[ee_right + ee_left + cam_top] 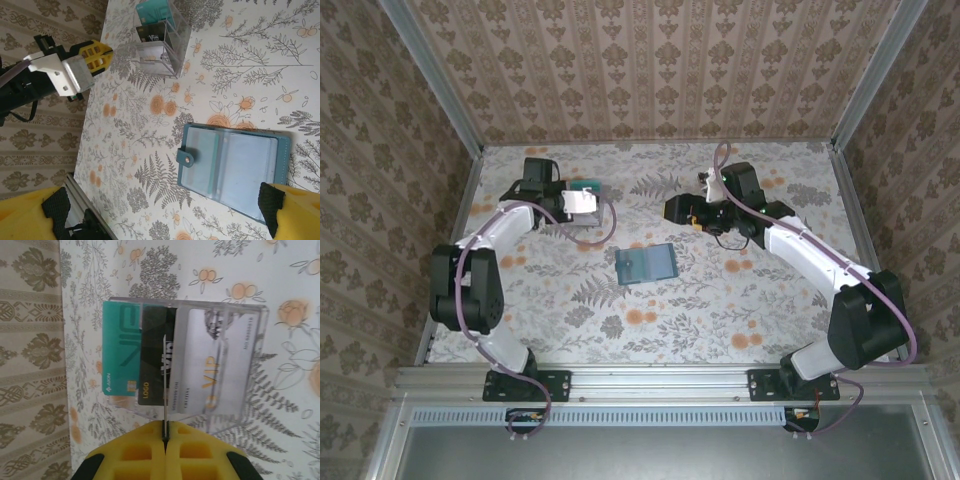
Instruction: Take the credit cards out of the card holder
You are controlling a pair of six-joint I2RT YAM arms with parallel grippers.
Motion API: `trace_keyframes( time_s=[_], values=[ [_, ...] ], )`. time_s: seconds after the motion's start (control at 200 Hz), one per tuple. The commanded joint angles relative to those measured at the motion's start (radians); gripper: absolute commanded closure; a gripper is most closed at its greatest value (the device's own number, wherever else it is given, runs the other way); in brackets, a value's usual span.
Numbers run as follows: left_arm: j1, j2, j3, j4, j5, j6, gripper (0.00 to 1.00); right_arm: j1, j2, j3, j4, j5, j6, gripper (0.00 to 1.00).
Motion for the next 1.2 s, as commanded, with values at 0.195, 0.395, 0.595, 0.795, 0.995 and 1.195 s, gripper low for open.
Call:
trace_keyframes(
  time_s=[0.195, 0.395, 0.595, 0.795, 0.995, 1.195],
  values=[
    [0.008, 0.089, 0.084, 0.024, 0.061, 0.072, 1.00, -0.004, 0.028, 0.050, -0.036, 0.025, 0.017, 0.00],
    [0.008, 0.134, 0.111, 0.012, 0.063, 0.067, 1.00, -0.004, 0.034, 0.049, -0.030, 0.028, 0.021, 0.00],
    [0.008, 0.166, 0.120, 0.011, 0.063, 0.061, 1.00, -0.004, 0.046, 0.050, -0.030, 0.022, 0.022, 0.00],
    [0.009, 0.188, 0.132, 0.003, 0.061, 0.055, 1.00, -0.004, 0.055, 0.053, -0.029, 0.018, 0.021, 0.00],
    [0.009, 0.202, 0.137, 0.008, 0.062, 0.044, 0.77, -0.004, 0.065, 0.056, -0.023, 0.008, 0.023, 0.00],
    [0.009, 0.217, 0.176, 0.074, 0.031, -0.058, 0.62, -0.004, 0.071, 0.053, -0.010, 0.000, 0.033, 0.00]
  ],
)
